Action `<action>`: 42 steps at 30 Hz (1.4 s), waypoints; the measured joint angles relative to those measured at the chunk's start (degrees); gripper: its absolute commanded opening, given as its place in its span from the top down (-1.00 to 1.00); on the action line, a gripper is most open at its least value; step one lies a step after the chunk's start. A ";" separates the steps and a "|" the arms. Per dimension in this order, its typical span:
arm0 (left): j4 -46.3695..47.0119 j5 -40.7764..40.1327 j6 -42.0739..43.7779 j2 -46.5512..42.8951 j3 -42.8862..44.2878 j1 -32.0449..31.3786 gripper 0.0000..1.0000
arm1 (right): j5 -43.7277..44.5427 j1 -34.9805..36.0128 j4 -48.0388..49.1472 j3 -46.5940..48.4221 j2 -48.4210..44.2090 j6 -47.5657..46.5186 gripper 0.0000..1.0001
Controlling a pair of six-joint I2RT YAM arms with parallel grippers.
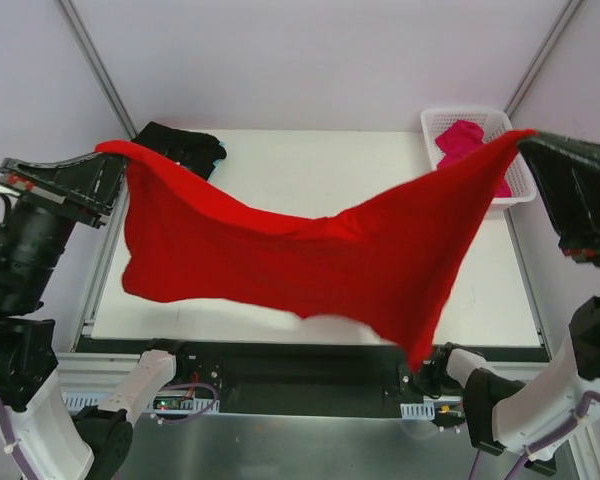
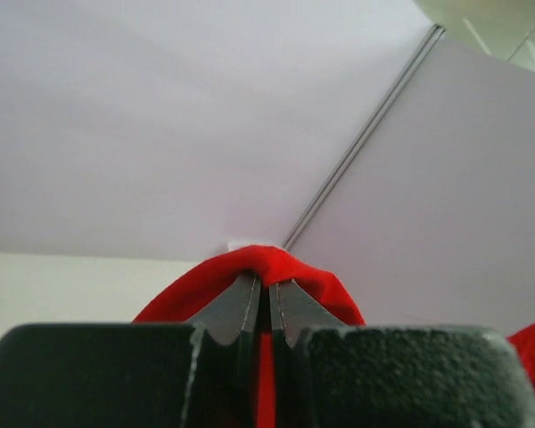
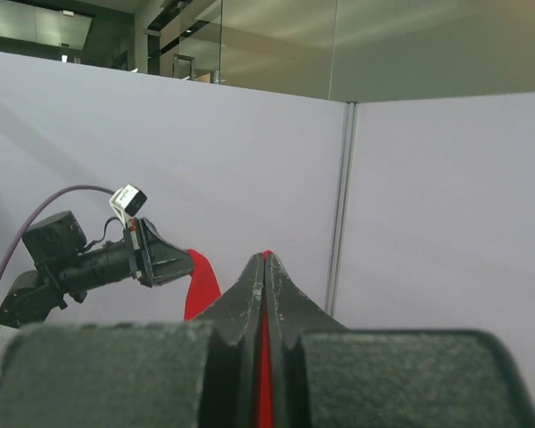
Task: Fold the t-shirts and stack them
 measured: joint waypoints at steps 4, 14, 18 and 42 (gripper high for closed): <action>-1.29 -0.02 -0.20 2.38 8.70 0.00 1.00 | 0.57 0.00 -1.79 2.75 -1.22 -0.72 0.99; 0.42 -0.37 -1.51 7.37 -7.58 -0.13 1.00 | -0.39 1.25 -4.63 -26.93 -2.62 -8.37 0.99; 6.99 -4.70 -1.18 15.52 -23.93 -3.08 1.00 | 0.46 4.90 -6.95 -41.33 2.05 -15.76 0.99; 21.33 -3.48 2.78 27.80 -6.38 -8.92 1.00 | 1.66 12.28 12.83 -25.44 19.65 -4.11 0.99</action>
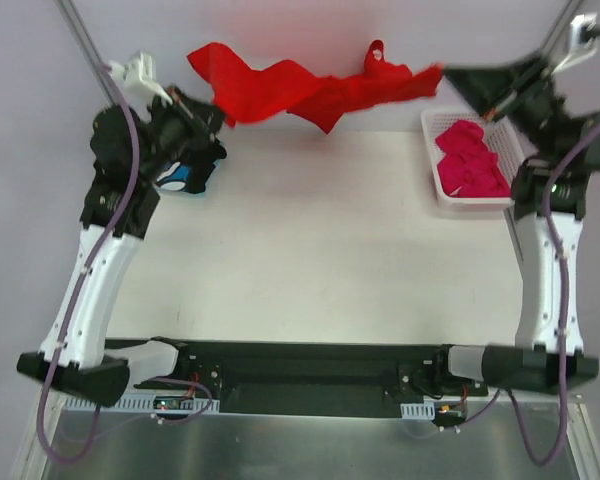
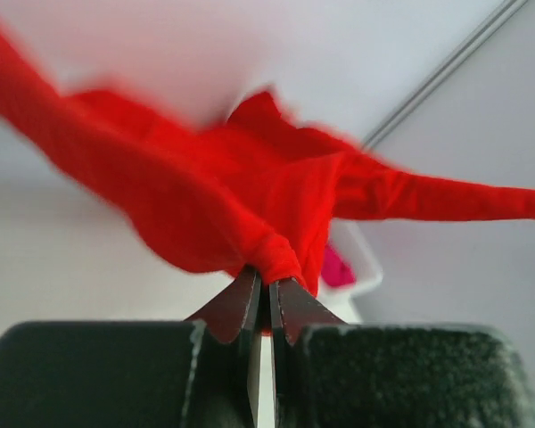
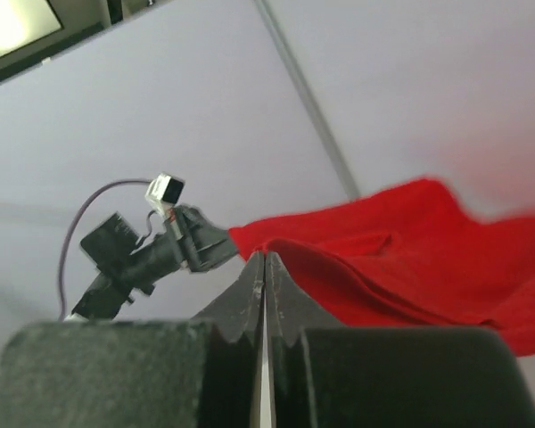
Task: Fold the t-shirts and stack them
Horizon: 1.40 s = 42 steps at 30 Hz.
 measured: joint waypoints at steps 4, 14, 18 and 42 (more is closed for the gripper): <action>2.91 -2.45 -1.53 -14.25 -28.46 -2.16 1.00 | -1.99 5.49 -4.74 -34.36 -19.98 -9.55 0.99; -12.94 -11.65 -15.82 -29.77 -69.40 -20.68 1.00 | 11.54 34.88 -41.86 -90.92 -47.65 -18.18 0.99; -25.44 -17.94 -24.22 -43.25 -67.25 -30.58 -0.90 | 22.53 39.67 -60.24 -80.24 -70.90 -18.86 -0.67; -28.26 -33.38 -14.08 -41.99 -54.47 -32.39 -0.98 | 35.67 39.78 -62.99 -53.99 -38.99 -36.85 -0.94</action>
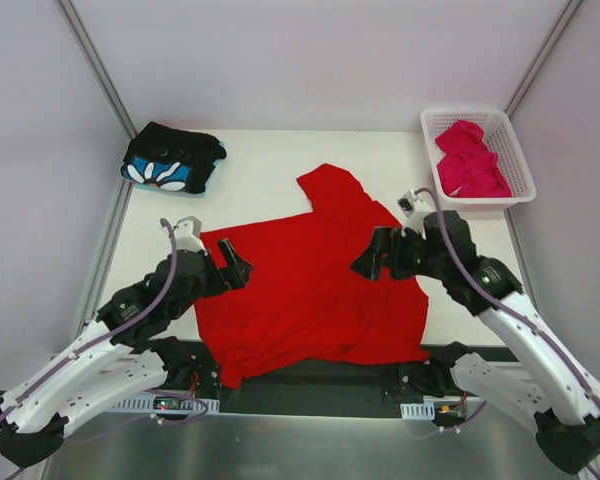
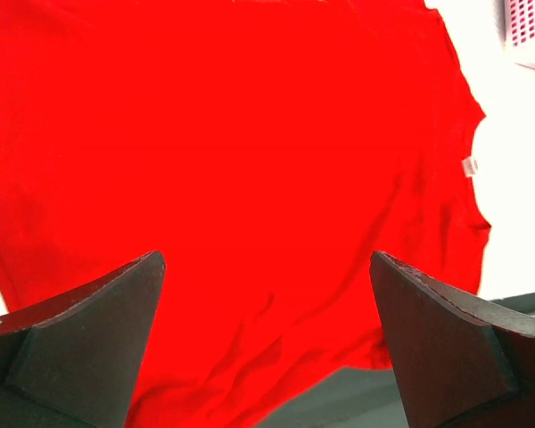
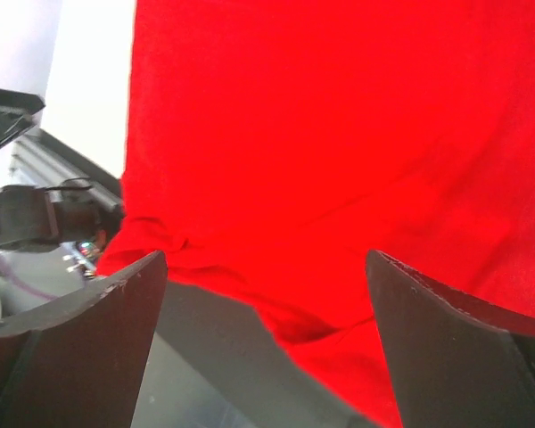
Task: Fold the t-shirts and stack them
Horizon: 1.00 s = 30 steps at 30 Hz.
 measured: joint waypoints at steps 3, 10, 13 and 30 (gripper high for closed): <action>9.38 -1.38 5.86 1.88 -4.48 0.00 -0.98 | -0.61 -2.05 4.90 0.35 9.14 -4.39 -0.96; 25.03 -3.26 15.10 19.50 -1.20 2.97 -0.98 | -6.75 -14.21 12.83 5.05 26.21 -8.17 -0.90; 29.88 0.68 16.31 25.88 -1.01 8.52 -0.80 | -9.07 -17.29 14.34 10.45 33.48 -9.05 -0.85; 21.57 8.11 13.86 45.38 7.30 25.97 -0.61 | -0.02 -19.45 -0.07 30.86 59.04 -15.67 -0.76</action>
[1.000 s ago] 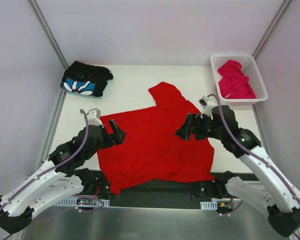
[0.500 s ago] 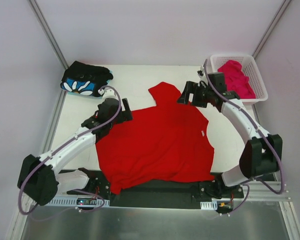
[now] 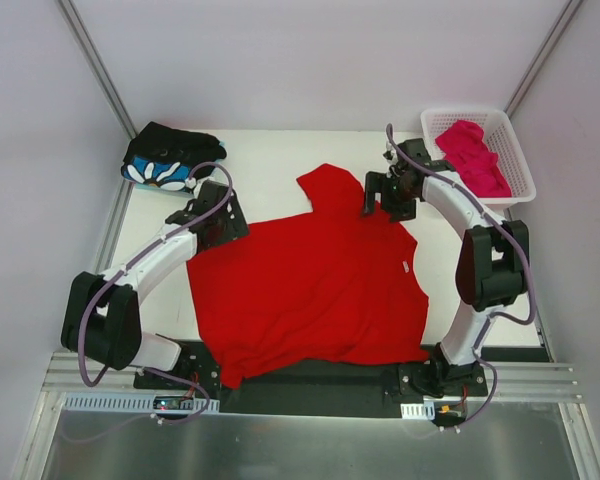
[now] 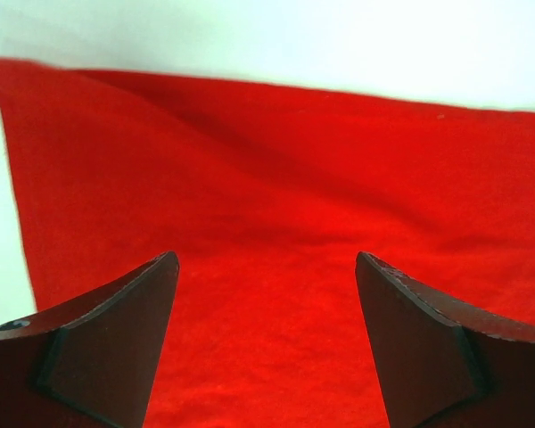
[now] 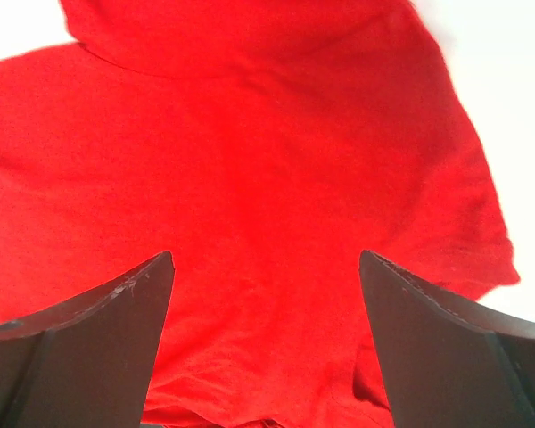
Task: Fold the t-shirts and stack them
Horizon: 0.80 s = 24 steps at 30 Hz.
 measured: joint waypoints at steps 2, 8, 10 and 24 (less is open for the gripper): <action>-2.95 0.59 -0.33 1.31 0.90 0.94 -0.64 | 2.12 0.00 -2.56 0.33 0.72 -0.76 -0.77; -9.68 1.79 -1.18 3.30 2.84 1.55 -0.69 | 5.66 0.00 -7.10 5.20 4.33 -1.92 -0.78; -10.62 1.88 -1.33 3.48 2.84 2.27 -0.70 | 6.21 0.00 -7.58 6.14 5.60 -1.97 -0.78; -12.55 4.44 -1.49 7.85 4.35 7.56 -0.58 | 0.24 2.62 -10.10 22.60 19.32 -0.35 -0.63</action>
